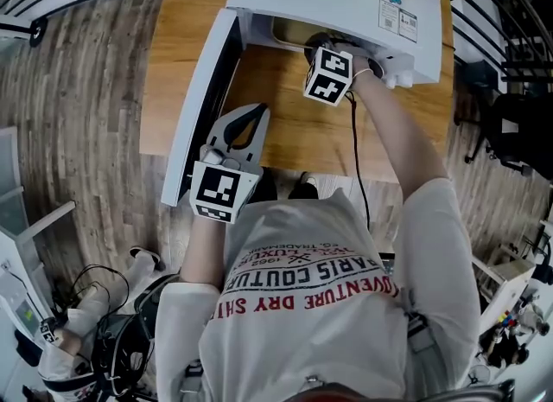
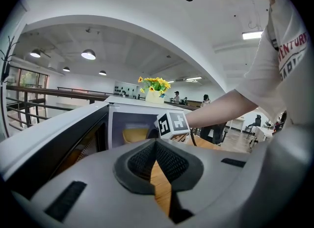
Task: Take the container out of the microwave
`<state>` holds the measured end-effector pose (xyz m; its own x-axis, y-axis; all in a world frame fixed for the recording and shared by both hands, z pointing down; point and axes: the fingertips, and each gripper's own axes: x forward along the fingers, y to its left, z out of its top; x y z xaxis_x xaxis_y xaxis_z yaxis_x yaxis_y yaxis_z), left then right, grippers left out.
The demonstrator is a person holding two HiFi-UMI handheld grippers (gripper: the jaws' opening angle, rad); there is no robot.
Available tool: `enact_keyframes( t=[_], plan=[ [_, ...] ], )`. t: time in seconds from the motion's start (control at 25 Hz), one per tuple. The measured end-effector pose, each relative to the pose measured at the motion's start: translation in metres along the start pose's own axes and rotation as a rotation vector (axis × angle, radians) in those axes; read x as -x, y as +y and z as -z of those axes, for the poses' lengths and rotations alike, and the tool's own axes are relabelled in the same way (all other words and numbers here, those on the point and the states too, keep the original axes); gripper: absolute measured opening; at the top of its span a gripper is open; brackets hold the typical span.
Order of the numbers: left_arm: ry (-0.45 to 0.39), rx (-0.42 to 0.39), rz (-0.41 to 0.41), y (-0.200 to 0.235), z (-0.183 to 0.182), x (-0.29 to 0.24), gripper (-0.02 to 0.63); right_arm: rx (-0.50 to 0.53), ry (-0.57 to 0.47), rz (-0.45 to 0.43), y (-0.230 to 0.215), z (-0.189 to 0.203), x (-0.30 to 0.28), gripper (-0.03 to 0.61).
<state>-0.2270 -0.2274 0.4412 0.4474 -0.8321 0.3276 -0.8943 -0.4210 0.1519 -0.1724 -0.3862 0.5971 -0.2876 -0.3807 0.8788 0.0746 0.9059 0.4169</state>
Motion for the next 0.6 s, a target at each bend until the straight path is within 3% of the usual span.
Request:
enact_keyframes(
  t=[0.6],
  plan=[
    [-0.011,-0.033,-0.038,-0.028,0.004,0.027,0.012,0.016,-0.165,-0.010,0.063,-0.009,0.064,0.034]
  ],
)
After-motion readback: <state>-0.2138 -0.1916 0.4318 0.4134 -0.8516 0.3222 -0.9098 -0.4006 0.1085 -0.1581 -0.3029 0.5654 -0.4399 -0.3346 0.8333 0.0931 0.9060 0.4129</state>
